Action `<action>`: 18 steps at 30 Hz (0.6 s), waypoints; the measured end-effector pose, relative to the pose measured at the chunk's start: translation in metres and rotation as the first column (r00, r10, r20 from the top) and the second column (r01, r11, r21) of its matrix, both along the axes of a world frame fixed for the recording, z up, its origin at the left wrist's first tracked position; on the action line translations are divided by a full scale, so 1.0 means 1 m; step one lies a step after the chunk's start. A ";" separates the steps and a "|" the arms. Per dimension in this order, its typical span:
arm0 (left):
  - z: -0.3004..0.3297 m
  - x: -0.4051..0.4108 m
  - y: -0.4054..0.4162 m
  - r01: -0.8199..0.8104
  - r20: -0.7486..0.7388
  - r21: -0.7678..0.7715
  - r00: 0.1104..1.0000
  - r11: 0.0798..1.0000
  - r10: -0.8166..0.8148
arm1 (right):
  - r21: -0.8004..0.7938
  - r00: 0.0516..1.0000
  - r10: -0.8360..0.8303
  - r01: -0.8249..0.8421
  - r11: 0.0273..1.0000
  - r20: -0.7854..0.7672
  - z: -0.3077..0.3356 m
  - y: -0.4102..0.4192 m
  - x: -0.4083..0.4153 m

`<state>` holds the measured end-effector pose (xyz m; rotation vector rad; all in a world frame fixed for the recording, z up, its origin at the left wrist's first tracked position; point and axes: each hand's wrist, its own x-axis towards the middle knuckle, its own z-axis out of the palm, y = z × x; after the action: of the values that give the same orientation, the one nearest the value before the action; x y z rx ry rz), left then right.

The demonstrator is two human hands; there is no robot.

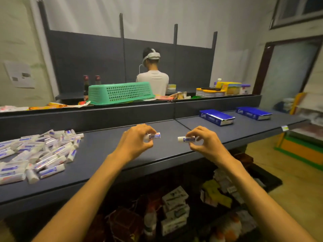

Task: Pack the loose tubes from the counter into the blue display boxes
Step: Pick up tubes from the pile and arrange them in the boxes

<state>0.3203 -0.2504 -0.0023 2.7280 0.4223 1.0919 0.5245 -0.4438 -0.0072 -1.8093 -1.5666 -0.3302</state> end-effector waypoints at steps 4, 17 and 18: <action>0.001 0.052 -0.034 0.026 -0.044 0.023 0.999 0.999 -0.025 | -0.017 0.998 -0.059 0.059 0.998 -0.030 -0.003 -0.036 0.047; -0.002 0.237 -0.069 0.070 -0.059 0.066 0.996 0.995 -0.067 | -0.050 0.983 -0.181 0.179 0.983 -0.026 -0.013 -0.074 0.216; -0.002 0.251 -0.067 0.072 -0.055 0.059 0.996 0.996 -0.069 | -0.064 0.982 -0.187 0.186 0.980 -0.017 -0.011 -0.072 0.230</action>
<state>0.5717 -0.3176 -0.0044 2.8075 0.3021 1.0329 0.7550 -0.5161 -0.0184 -2.0072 -1.4079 -0.3494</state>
